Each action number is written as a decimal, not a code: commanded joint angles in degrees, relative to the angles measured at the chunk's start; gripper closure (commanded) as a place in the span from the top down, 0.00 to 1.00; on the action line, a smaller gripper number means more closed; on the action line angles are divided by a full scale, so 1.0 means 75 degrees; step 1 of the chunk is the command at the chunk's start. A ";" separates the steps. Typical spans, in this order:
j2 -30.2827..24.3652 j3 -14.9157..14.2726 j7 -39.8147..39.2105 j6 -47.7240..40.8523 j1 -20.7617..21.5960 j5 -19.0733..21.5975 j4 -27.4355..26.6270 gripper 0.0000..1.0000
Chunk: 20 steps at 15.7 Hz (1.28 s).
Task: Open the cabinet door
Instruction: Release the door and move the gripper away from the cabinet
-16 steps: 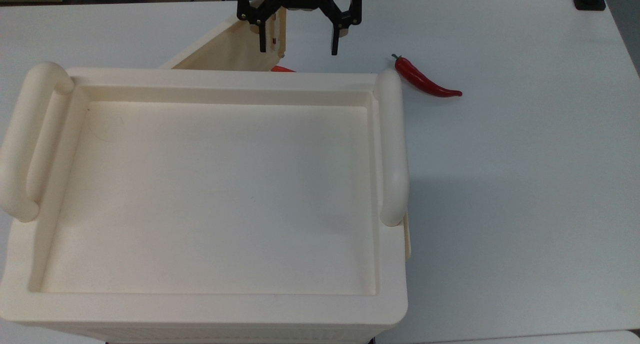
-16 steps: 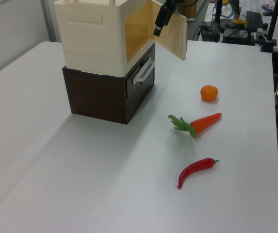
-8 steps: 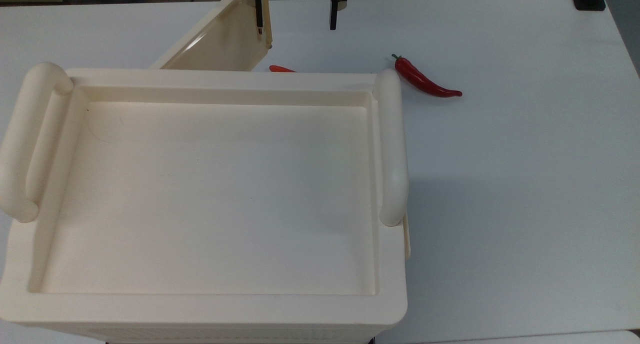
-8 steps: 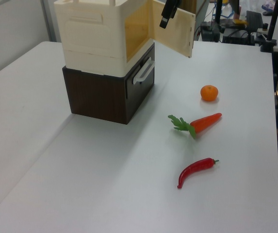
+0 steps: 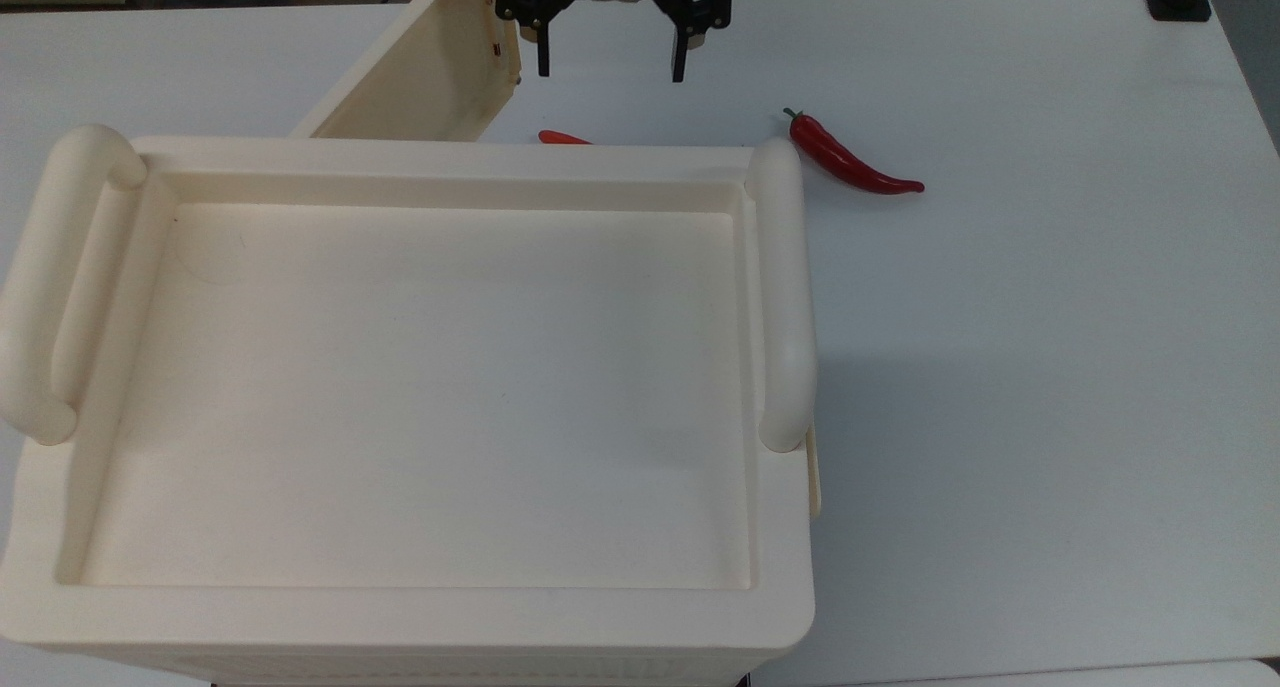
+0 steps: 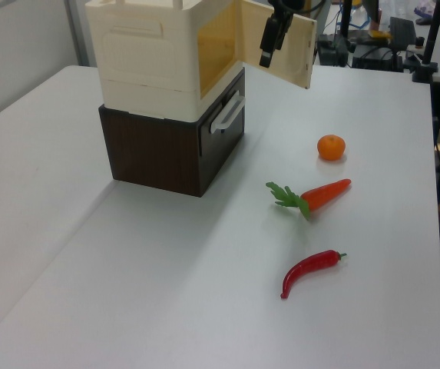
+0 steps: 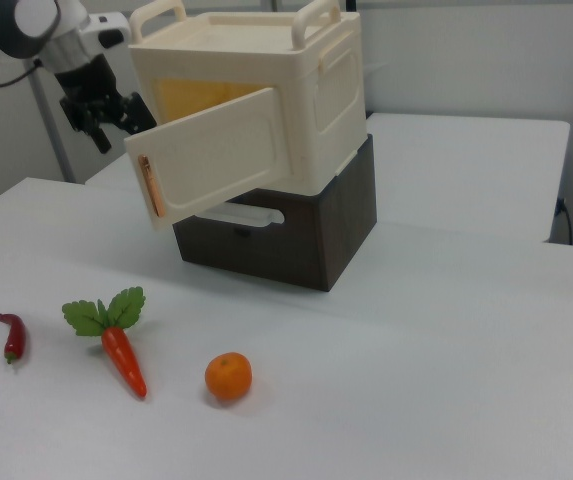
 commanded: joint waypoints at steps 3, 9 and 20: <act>-0.0173 -0.0095 0.0000 -0.0751 -0.0526 0.0102 -0.0357 1.00; -0.0572 -0.0083 -0.0586 -0.1199 -0.1031 0.0126 -0.0966 1.00; -0.1627 -0.0095 -0.0902 -0.1164 -0.1476 0.0126 -0.2397 1.00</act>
